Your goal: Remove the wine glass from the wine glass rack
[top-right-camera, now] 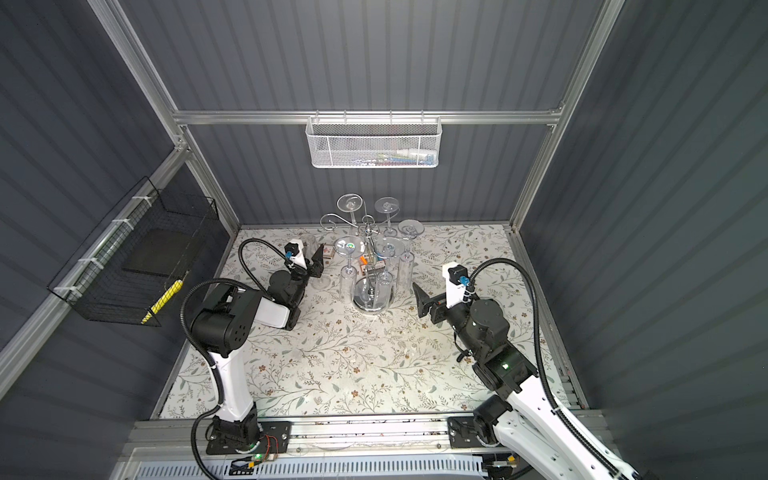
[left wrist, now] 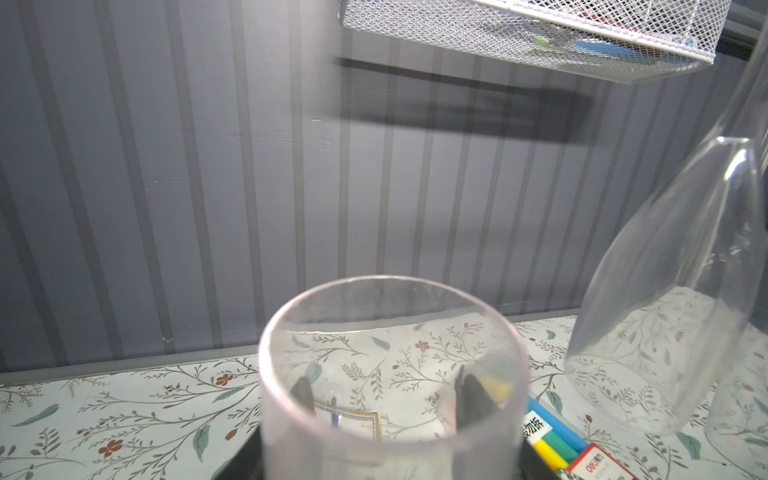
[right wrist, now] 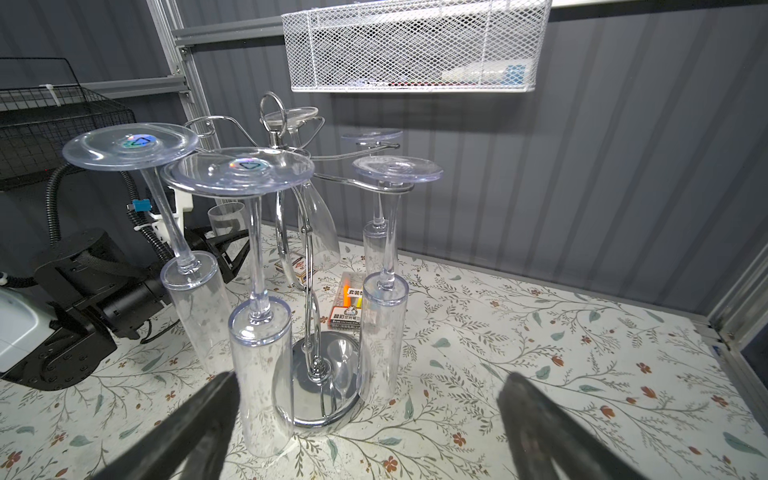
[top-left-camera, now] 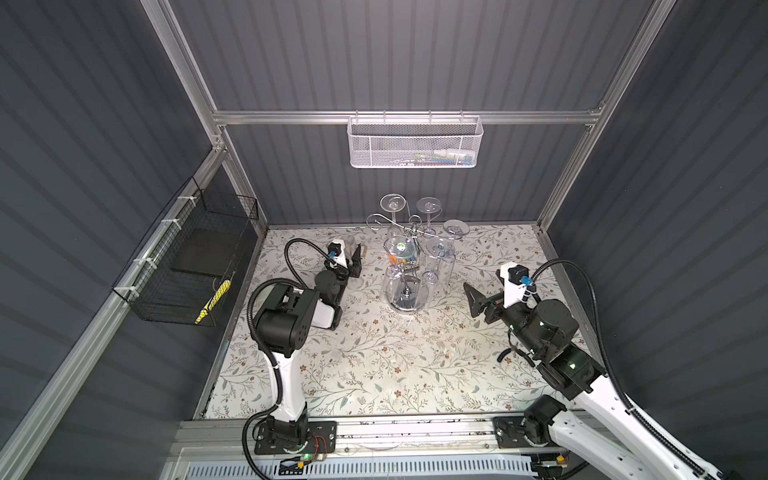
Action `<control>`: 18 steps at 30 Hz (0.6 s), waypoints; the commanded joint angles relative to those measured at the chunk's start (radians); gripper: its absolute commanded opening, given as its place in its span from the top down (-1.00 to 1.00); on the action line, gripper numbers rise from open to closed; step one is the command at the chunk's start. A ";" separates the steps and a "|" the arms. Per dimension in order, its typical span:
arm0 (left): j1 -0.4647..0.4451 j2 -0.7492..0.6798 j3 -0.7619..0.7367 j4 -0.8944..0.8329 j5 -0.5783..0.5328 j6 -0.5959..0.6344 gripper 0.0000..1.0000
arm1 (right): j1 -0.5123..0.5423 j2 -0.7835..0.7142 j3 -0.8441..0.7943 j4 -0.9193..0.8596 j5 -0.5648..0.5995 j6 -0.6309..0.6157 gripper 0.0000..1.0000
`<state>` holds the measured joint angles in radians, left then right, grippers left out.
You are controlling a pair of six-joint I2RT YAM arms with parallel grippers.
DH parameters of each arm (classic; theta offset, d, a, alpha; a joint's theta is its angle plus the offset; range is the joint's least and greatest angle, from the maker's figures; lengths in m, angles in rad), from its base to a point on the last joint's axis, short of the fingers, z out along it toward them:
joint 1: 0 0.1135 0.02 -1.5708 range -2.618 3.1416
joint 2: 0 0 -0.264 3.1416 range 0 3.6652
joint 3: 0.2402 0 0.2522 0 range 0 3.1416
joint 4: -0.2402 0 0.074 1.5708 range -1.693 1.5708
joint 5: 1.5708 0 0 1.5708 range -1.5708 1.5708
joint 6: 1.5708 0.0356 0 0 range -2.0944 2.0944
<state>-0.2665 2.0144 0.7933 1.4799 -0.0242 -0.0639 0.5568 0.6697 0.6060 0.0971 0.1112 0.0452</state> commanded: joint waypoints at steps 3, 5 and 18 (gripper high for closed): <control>0.006 0.002 0.007 0.050 0.003 0.042 -0.49 | -0.005 -0.005 0.005 -0.006 -0.022 0.004 -0.98; 0.006 -0.003 0.004 0.050 0.003 0.053 -0.69 | -0.005 -0.007 0.006 -0.007 -0.022 0.001 -0.98; 0.006 -0.081 -0.057 0.050 -0.023 0.066 -0.99 | -0.006 -0.034 0.003 -0.013 -0.036 0.006 -0.98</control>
<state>-0.2665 1.9808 0.7536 1.4830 -0.0277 -0.0269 0.5541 0.6559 0.6060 0.0830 0.0868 0.0448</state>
